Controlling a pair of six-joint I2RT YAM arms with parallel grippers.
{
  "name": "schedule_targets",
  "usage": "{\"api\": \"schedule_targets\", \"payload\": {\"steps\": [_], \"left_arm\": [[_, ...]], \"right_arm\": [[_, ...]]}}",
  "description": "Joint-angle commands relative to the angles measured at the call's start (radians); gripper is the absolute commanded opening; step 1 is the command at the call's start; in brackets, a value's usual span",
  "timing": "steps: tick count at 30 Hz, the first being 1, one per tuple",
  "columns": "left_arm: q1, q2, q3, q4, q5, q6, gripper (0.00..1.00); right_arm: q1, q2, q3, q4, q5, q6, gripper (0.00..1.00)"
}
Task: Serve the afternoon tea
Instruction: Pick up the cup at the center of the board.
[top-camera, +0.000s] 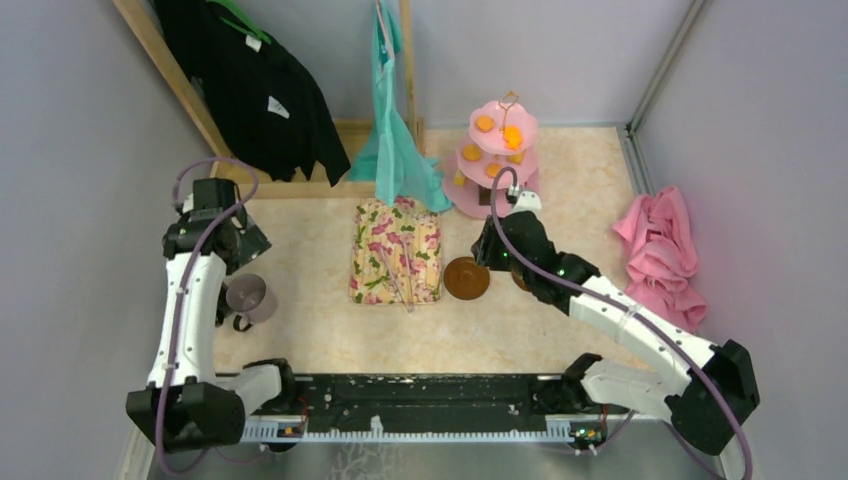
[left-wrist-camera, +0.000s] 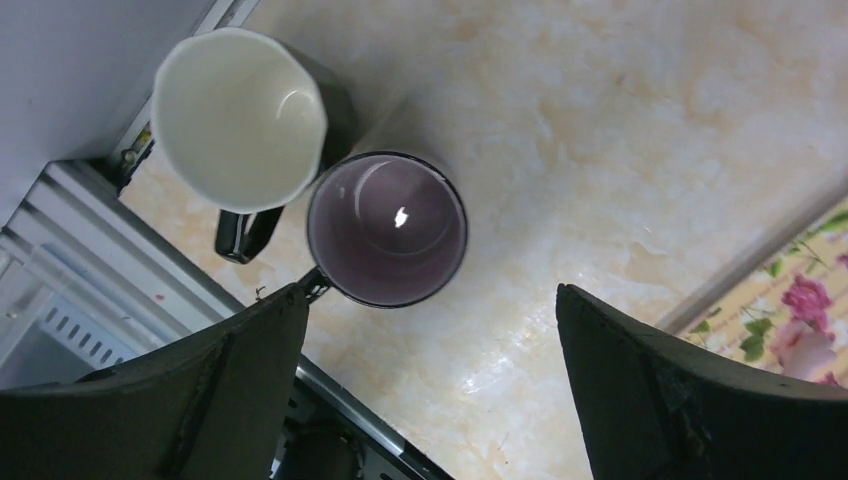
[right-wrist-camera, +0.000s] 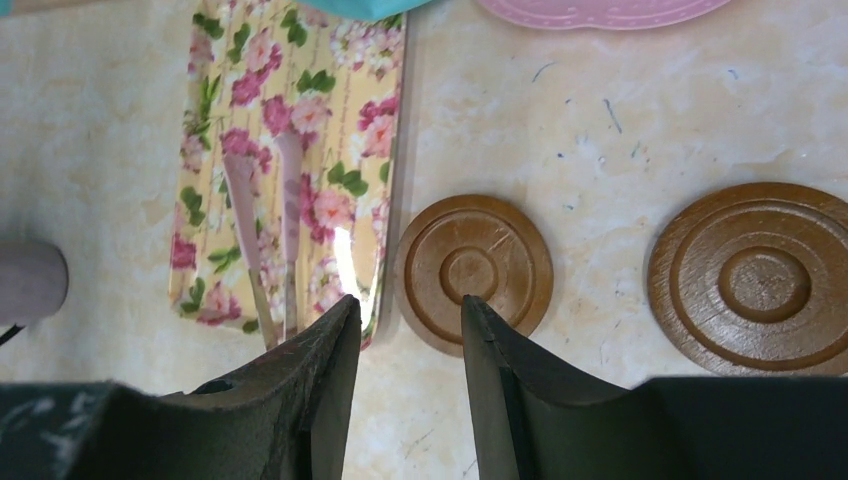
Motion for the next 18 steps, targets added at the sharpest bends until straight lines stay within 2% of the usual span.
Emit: {"api": "schedule_targets", "payload": {"steps": [1,8,18], "left_arm": [[0.122,0.034,-0.040,0.029,0.077,0.108,0.98],[0.263,0.029,-0.137,0.057,0.123,0.094,0.94],[0.337,0.041,-0.114,0.024,0.059,0.067,0.89]], "right_arm": [[0.077,-0.058,0.075,-0.047,0.099,0.019,0.42],[0.168,-0.114,0.062,-0.094,0.182,0.050,0.42],[0.251,-0.126,0.052,-0.092,0.220,0.052,0.42]]}}
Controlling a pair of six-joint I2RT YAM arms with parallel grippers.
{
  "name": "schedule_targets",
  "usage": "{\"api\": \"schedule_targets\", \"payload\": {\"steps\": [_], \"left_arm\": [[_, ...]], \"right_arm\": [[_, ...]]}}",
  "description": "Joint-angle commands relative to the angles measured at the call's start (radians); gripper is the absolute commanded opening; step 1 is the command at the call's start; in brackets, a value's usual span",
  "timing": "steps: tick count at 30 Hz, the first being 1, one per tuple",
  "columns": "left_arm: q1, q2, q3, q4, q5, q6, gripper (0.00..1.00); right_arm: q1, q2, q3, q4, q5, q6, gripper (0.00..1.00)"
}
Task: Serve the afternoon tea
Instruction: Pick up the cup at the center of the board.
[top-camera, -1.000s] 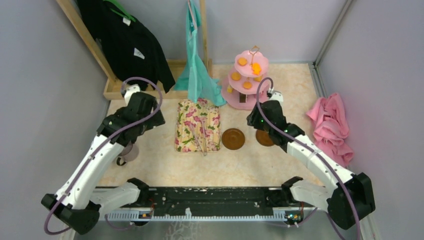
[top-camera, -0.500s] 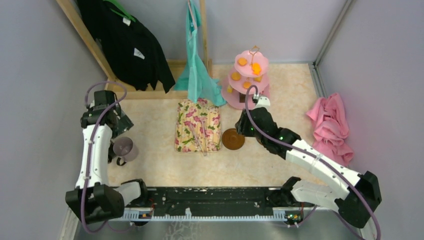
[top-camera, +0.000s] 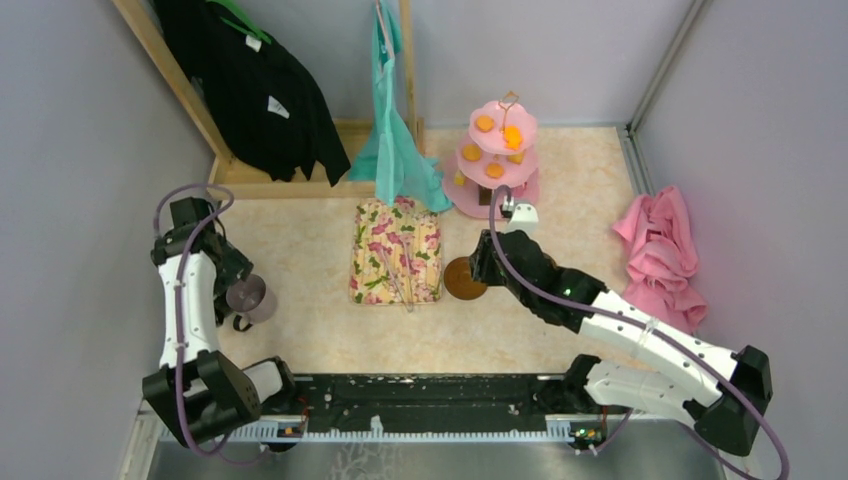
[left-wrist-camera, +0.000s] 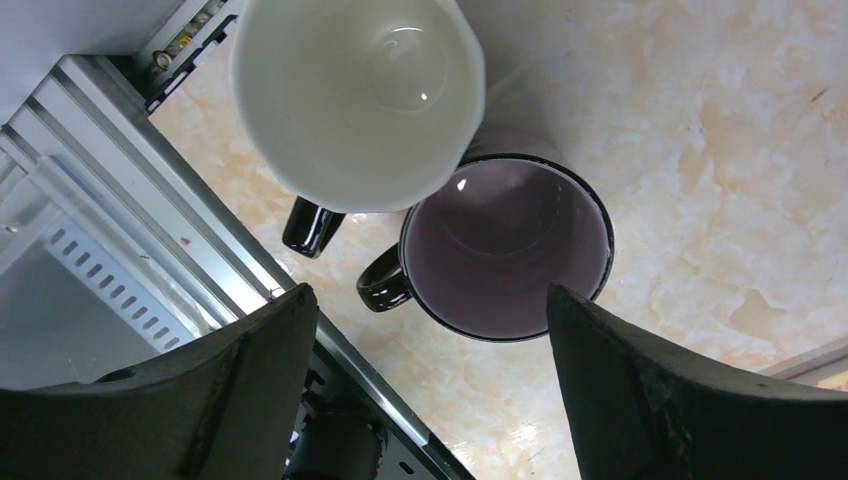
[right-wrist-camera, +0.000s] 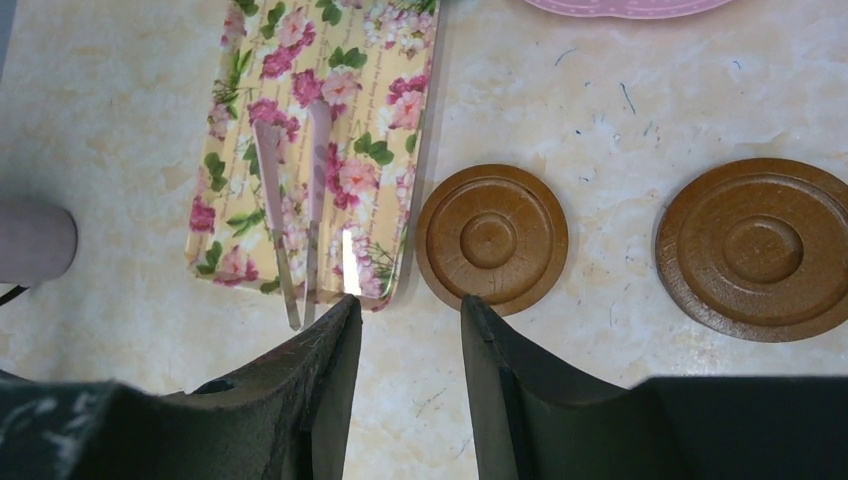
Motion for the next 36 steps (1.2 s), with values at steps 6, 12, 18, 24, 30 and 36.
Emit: {"api": "schedule_targets", "payload": {"steps": [6,12,18,24,30,36], "left_arm": [[0.090,-0.002,0.015,0.007,0.012,0.005,0.89],[0.135,-0.001,0.047,0.009,-0.058,0.027,0.91],[0.161,-0.040,0.030,0.063,-0.071,0.024,0.92],[0.182,-0.017,0.026,0.089,-0.043,0.043,0.92],[0.184,0.015,0.057,0.153,0.024,0.055,0.92],[0.186,0.066,0.069,0.217,0.068,0.078,0.91]], "right_arm": [[0.040,-0.078,-0.001,0.054,0.027,0.004,0.42],[0.039,-0.133,0.005,0.074,-0.002,-0.026,0.42],[0.040,-0.137,0.011,0.097,-0.034,-0.051,0.41],[0.040,-0.126,-0.003,0.119,-0.055,-0.055,0.42],[0.039,-0.125,-0.008,0.126,-0.054,-0.059,0.42],[0.040,-0.100,-0.007,0.142,-0.052,-0.059,0.42]]}}
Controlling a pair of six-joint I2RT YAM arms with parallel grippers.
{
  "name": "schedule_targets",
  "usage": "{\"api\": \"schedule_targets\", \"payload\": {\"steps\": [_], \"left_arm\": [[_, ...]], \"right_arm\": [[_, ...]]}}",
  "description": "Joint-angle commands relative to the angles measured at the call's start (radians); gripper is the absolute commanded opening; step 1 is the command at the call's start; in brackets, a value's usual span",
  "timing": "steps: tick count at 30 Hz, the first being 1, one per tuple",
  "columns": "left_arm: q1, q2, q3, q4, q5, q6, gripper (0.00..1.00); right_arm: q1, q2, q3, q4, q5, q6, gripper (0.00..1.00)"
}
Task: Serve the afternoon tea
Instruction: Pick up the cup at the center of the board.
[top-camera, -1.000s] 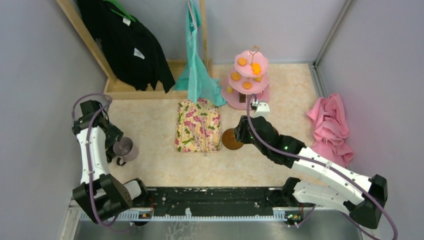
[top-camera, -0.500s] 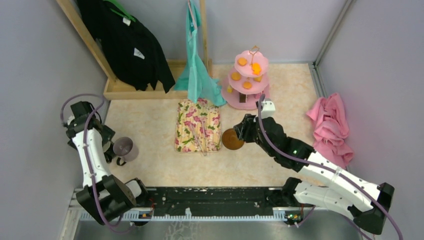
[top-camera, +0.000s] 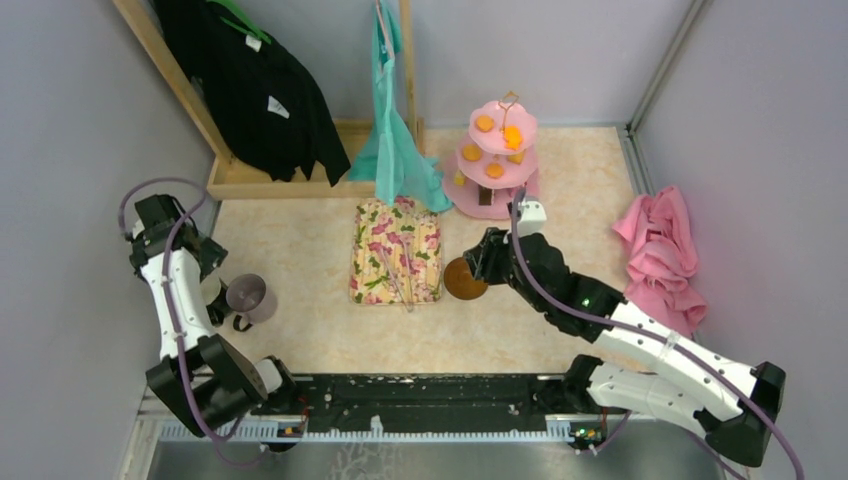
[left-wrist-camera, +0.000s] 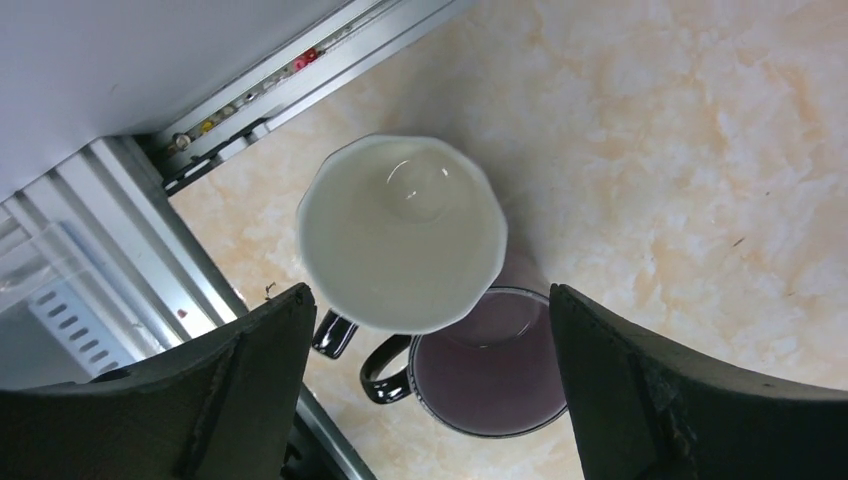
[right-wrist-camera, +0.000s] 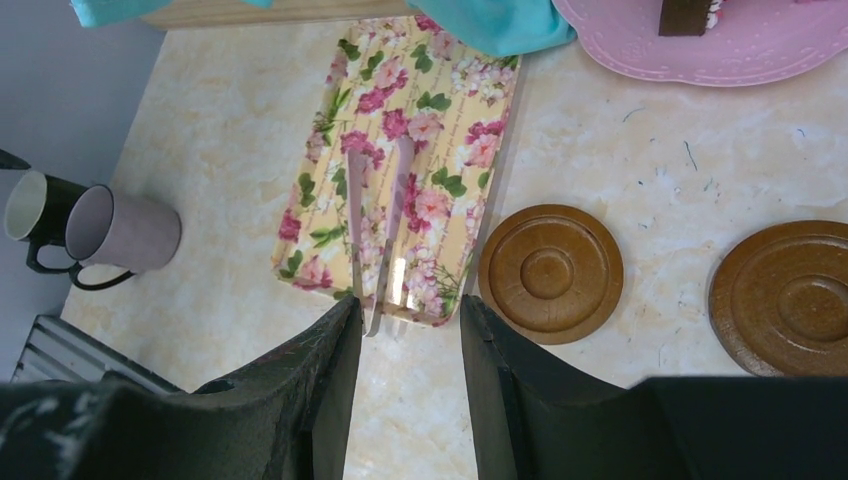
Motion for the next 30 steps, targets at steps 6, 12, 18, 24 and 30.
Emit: {"api": "schedule_targets", "payload": {"steps": [6,12,18,24,30], "left_arm": [[0.010,0.081,0.014,0.136,0.044,0.055,0.91],[0.010,0.155,0.015,0.201,0.063,0.067,0.89],[0.010,0.229,-0.005,0.236,0.094,0.067,0.80],[0.009,0.255,-0.044,0.266,0.129,0.065,0.66],[0.010,0.250,-0.078,0.274,0.154,0.069,0.43]], "right_arm": [[0.012,0.046,0.004,0.082,0.000,-0.015,0.41],[0.012,0.092,0.008,0.104,0.005,-0.016,0.41],[0.012,0.141,0.004,0.128,0.006,-0.013,0.41],[0.012,0.162,-0.008,0.143,0.005,-0.002,0.41],[0.014,0.148,-0.011,0.135,0.005,0.005,0.41]]}}
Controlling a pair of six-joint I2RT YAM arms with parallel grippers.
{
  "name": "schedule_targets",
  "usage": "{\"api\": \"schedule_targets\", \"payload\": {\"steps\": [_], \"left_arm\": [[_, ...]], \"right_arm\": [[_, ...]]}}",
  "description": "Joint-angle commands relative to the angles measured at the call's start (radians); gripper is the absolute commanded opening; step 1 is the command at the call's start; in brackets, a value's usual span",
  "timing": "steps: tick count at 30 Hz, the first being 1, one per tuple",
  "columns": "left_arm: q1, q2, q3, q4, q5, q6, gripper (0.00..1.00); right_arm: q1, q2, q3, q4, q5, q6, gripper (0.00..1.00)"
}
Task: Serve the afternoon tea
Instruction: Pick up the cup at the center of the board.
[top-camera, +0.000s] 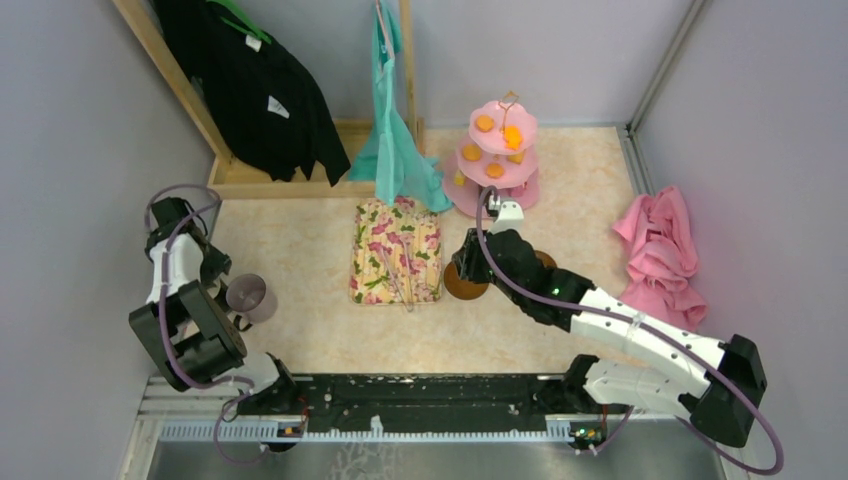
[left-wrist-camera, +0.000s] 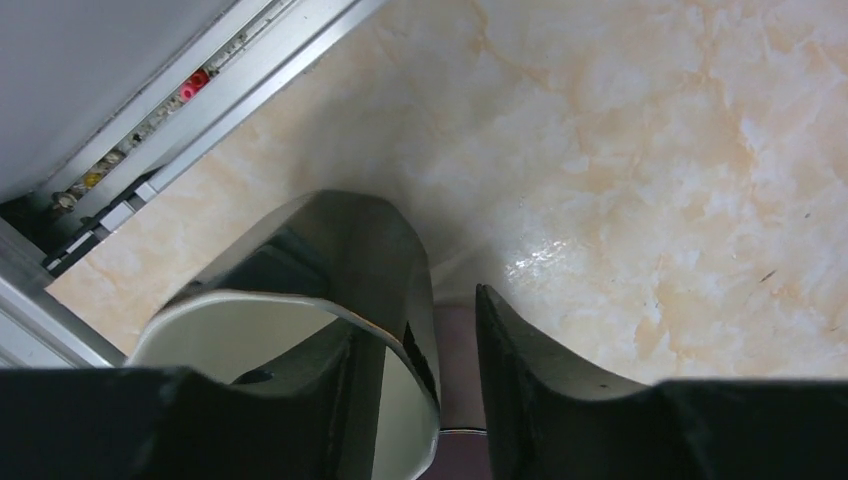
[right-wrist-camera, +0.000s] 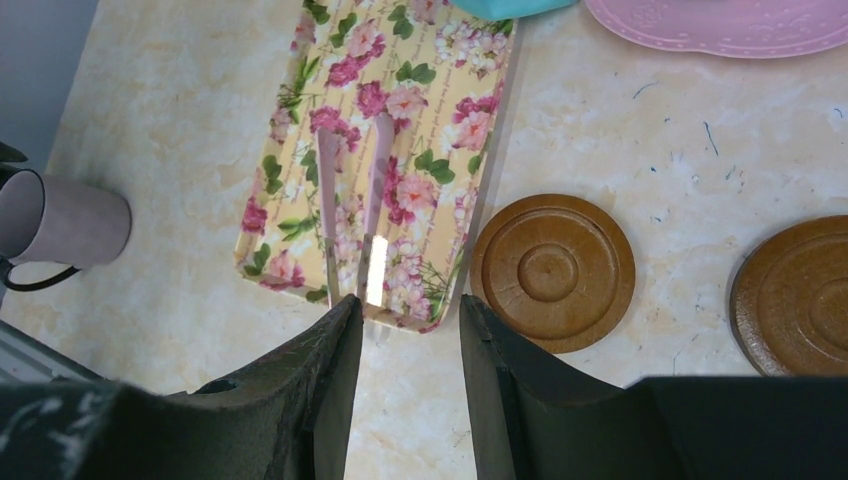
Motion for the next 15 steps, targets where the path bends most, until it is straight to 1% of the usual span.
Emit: {"api": "schedule_targets", "payload": {"steps": [1,5,9,11,13,15], "left_arm": [[0.006,-0.005,-0.020,0.032,0.041,0.011,0.39],[0.006,-0.020,-0.011,0.017,0.041,0.012,0.26],[0.005,-0.030,0.014,-0.007,0.034,0.011,0.18],[0.006,-0.039,0.027,-0.024,0.023,0.003,0.10],[0.006,-0.055,0.041,-0.032,0.009,-0.011,0.00],[0.005,-0.076,0.058,-0.038,-0.004,-0.023,0.00]], "right_arm": [[0.013,-0.021,0.004,0.043,0.009,0.004,0.41],[0.013,-0.032,0.006,0.031,0.015,0.005,0.41],[0.013,-0.041,0.004,0.024,0.012,0.010,0.41],[0.013,-0.045,0.004,0.024,0.012,0.010,0.41],[0.013,-0.048,0.005,0.022,0.013,0.010,0.41],[0.014,-0.048,0.006,0.023,0.013,0.008,0.41]]}}
